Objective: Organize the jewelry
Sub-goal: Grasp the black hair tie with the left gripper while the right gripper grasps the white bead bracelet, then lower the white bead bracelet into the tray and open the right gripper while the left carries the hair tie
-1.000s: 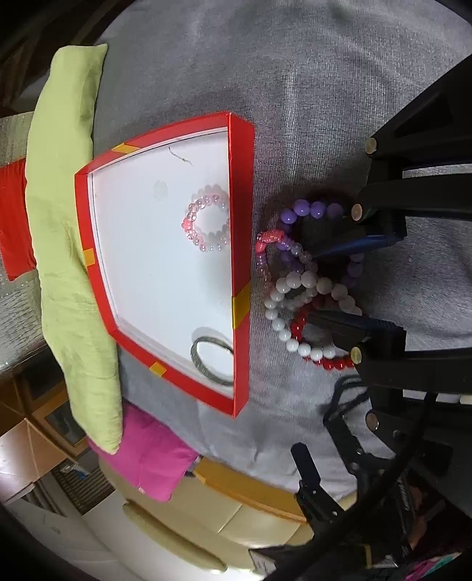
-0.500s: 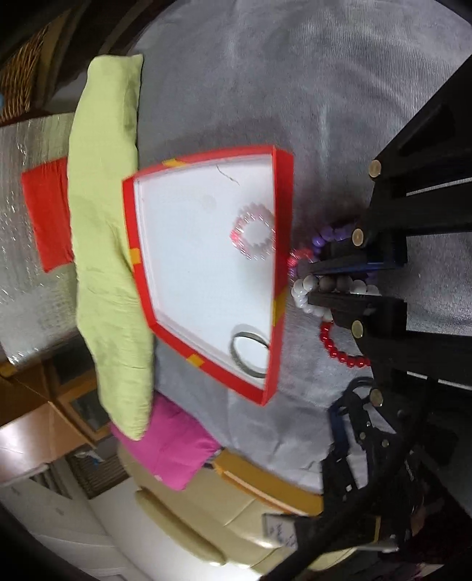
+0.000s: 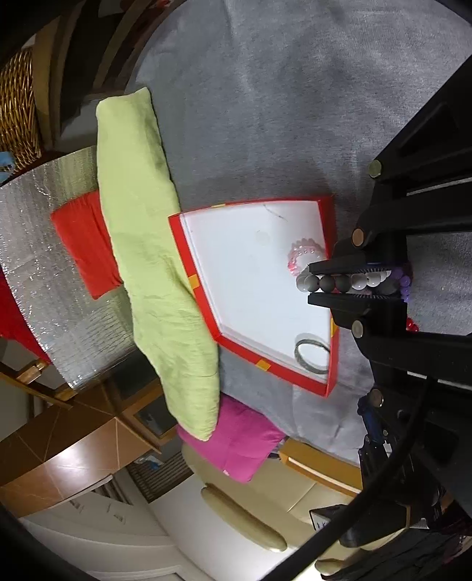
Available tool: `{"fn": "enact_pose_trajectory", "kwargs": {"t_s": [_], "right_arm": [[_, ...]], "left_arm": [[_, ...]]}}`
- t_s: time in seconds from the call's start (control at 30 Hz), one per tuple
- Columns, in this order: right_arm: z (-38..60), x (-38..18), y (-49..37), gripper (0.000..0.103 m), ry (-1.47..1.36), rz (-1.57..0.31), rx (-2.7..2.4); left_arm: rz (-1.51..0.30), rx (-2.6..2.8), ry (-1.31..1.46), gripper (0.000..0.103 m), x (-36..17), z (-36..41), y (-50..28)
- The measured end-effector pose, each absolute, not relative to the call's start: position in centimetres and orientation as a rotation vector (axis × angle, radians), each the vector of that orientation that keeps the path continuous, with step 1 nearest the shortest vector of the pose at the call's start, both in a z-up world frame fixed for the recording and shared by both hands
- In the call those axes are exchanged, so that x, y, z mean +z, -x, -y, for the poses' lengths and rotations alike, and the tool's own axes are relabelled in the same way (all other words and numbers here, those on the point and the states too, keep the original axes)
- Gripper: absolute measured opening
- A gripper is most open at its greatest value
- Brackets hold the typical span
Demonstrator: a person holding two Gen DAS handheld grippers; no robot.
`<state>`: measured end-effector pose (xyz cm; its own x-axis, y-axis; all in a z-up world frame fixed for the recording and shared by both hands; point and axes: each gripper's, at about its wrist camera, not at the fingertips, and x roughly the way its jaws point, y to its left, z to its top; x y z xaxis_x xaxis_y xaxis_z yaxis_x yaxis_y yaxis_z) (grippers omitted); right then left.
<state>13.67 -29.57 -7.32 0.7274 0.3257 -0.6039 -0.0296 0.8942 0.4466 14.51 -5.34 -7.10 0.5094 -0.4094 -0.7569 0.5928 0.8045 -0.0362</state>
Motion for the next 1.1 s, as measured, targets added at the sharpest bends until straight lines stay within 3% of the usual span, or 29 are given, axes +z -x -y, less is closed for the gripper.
{"fn": "enact_pose_trajectory", "kwargs": {"t_s": [0.57,1.1], "right_arm": [[28.8,-6.3,-15.6,0.01,-0.46,-0.668,0.208],[30.6,-8.9,-24.1,0.01,-0.606,-0.685,0.134]], "left_arm": [[-0.763,-0.581,-0.106,0.01,-4.9,7.5,-18.5],[-0.835,-0.486,-0.136,0.01,-8.3,12.3,-23.8]]}}
